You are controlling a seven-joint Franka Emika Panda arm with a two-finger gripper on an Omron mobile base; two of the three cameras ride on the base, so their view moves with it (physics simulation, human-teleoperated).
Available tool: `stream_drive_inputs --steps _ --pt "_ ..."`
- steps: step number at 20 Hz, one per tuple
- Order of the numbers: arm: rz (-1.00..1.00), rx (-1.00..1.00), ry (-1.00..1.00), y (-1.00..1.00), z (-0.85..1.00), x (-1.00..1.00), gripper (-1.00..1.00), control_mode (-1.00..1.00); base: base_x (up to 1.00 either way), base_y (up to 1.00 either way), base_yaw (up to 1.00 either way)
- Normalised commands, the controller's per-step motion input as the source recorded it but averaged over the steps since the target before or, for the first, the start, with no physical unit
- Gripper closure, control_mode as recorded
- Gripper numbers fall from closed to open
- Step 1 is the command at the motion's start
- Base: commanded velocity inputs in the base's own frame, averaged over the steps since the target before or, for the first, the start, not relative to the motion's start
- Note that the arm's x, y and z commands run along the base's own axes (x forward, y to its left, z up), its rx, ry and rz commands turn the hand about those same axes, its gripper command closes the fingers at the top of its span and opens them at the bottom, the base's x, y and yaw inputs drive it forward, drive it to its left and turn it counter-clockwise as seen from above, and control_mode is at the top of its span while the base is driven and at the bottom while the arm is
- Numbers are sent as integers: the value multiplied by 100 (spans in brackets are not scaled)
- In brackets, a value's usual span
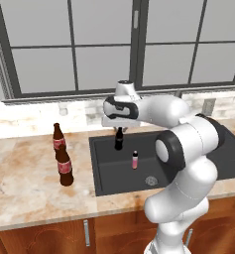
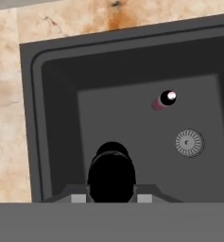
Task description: Place the large bottle from the dining counter next to the other large bottle outside the sink, and place the small bottle from the dining counter next to the other small bottle inside the sink.
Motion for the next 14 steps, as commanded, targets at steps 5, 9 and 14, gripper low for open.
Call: stream_drive_inputs --steps 5,9,14 --pt "0 0 0 0 -31 0 100 -100 0 0 0" --pt "0 0 0 0 -27 0 100 -100 0 0 0" --pt "0 0 0 0 -25 -3 100 -100 0 0 0"
